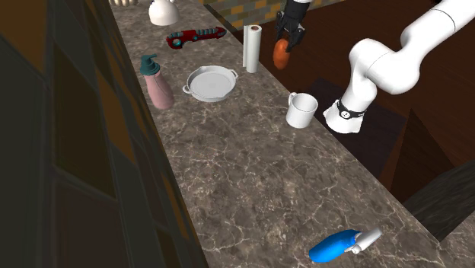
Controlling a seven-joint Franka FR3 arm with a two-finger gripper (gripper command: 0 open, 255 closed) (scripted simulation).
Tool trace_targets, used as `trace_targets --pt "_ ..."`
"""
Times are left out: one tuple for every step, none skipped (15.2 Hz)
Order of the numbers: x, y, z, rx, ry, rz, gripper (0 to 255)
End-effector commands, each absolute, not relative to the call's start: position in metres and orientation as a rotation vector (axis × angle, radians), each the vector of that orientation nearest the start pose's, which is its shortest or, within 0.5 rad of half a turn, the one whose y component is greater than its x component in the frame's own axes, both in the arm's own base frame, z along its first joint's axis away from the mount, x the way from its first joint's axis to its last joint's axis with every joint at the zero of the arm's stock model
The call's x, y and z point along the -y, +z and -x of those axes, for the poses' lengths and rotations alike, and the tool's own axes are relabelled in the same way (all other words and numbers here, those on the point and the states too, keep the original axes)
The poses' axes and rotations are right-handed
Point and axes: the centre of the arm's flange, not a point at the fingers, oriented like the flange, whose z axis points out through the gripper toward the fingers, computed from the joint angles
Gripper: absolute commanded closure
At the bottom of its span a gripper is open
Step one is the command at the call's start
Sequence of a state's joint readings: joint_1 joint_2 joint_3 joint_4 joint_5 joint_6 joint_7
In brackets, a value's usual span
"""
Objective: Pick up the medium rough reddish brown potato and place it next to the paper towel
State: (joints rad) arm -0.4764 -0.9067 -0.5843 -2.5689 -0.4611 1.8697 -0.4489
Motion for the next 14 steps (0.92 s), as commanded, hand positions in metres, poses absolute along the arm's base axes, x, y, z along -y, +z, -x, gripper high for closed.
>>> trace_targets --pt "0.32 0.488 -0.119 -0.535 -0.175 3.175 255" --pt "0.32 0.483 -0.119 -0.535 -0.175 3.175 255" --pt "0.32 0.478 -0.119 -0.535 -0.175 3.175 255" --pt "0.32 0.473 -0.119 -0.535 -0.175 3.175 255" --pt "0.32 0.467 -0.119 -0.535 -0.175 3.175 255" --pt "0.32 0.462 -0.119 -0.535 -0.175 3.175 255" --pt "0.32 0.457 -0.119 -0.535 -0.175 3.175 255" --pt "0.32 0.452 -0.119 -0.535 -0.175 3.175 255" --pt "0.32 0.446 -0.119 -0.535 -0.175 3.175 255" --pt "0.32 0.441 -0.119 -0.535 -0.175 3.175 255" --pt "0.32 0.436 -0.119 -0.535 -0.175 3.175 255" --pt "0.32 0.43 -0.119 -0.535 -0.175 3.175 255" --pt "0.32 0.425 -0.119 -0.535 -0.175 3.175 255" --pt "0.32 0.42 -0.119 -0.535 -0.175 3.175 255"
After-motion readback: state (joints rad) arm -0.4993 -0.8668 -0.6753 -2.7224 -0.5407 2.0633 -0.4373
